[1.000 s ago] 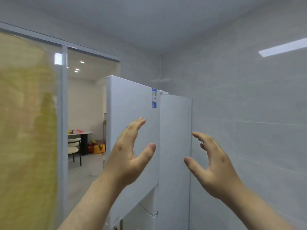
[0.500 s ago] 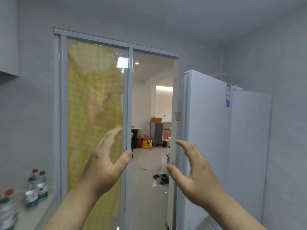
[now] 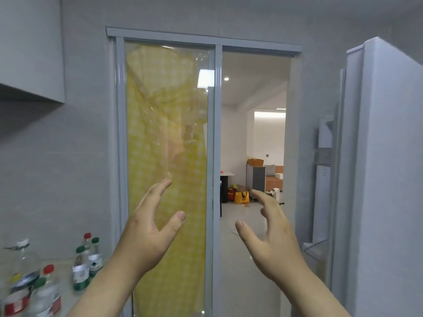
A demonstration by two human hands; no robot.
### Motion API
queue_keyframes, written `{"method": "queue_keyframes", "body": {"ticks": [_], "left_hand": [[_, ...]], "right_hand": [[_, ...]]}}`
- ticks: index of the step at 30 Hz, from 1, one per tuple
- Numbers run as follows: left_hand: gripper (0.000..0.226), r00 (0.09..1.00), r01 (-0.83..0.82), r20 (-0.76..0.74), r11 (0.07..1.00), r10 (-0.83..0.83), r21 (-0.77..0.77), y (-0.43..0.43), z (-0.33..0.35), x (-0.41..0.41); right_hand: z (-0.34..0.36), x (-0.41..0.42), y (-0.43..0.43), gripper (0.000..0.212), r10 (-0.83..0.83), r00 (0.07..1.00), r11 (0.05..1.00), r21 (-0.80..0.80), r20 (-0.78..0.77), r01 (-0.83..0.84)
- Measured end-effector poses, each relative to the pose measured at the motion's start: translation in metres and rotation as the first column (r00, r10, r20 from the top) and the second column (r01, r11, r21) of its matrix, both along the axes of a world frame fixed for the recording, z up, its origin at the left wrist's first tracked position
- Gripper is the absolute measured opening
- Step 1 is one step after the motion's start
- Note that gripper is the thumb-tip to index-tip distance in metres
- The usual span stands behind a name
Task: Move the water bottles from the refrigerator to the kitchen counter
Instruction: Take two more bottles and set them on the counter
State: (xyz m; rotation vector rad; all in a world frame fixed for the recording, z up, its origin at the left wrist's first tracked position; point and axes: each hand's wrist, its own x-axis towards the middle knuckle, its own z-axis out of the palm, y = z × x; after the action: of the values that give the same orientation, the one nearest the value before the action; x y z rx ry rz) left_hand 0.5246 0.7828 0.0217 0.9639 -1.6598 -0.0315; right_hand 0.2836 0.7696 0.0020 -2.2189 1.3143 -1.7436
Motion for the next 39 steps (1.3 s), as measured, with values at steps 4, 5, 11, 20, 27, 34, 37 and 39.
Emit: {"method": "queue_keyframes", "body": {"ticks": [4, 5, 11, 20, 27, 34, 37, 39], "left_hand": [[0.053, 0.999, -0.031, -0.027, 0.998, 0.032, 0.047, -0.049, -0.012, -0.006], [0.053, 0.998, -0.04, -0.037, 0.998, 0.042, 0.048, -0.064, -0.015, -0.007], [0.051, 0.999, -0.021, -0.049, 0.998, 0.024, 0.053, -0.152, -0.012, -0.005], [0.051, 0.974, 0.203, -0.1, 0.979, -0.203, -0.009, -0.349, -0.006, -0.007], [0.06, 0.876, 0.476, -0.089, 0.88, -0.473, 0.006, -0.504, 0.014, -0.049], [0.07, 0.668, 0.742, -0.118, 0.671, -0.735, 0.018, -0.587, 0.007, -0.179], [0.07, 0.599, 0.801, -0.126, 0.596, -0.791, 0.063, -0.61, -0.005, -0.246], [0.062, 0.56, 0.828, -0.12, 0.554, -0.82, 0.082, -0.625, -0.019, -0.293]], "right_hand": [[-0.014, -0.011, -0.063, 0.055, -0.017, 0.987, 1.0, 0.025, 0.16, 0.013], [-0.018, -0.013, -0.081, 0.054, -0.015, 0.98, 1.0, 0.026, 0.197, 0.01], [-0.025, -0.015, -0.166, 0.056, -0.032, 0.975, 0.998, 0.058, 0.221, 0.02], [-0.009, -0.012, -0.308, 0.061, -0.214, 0.959, 0.977, 0.056, 0.186, 0.207], [0.022, -0.027, -0.395, 0.069, -0.434, 0.88, 0.901, 0.077, 0.194, 0.427], [0.009, -0.106, -0.427, 0.071, -0.676, 0.699, 0.734, 0.124, 0.233, 0.668], [0.0, -0.155, -0.438, 0.072, -0.751, 0.592, 0.644, 0.13, 0.291, 0.754], [-0.015, -0.194, -0.444, 0.067, -0.765, 0.534, 0.608, 0.13, 0.36, 0.783]]}}
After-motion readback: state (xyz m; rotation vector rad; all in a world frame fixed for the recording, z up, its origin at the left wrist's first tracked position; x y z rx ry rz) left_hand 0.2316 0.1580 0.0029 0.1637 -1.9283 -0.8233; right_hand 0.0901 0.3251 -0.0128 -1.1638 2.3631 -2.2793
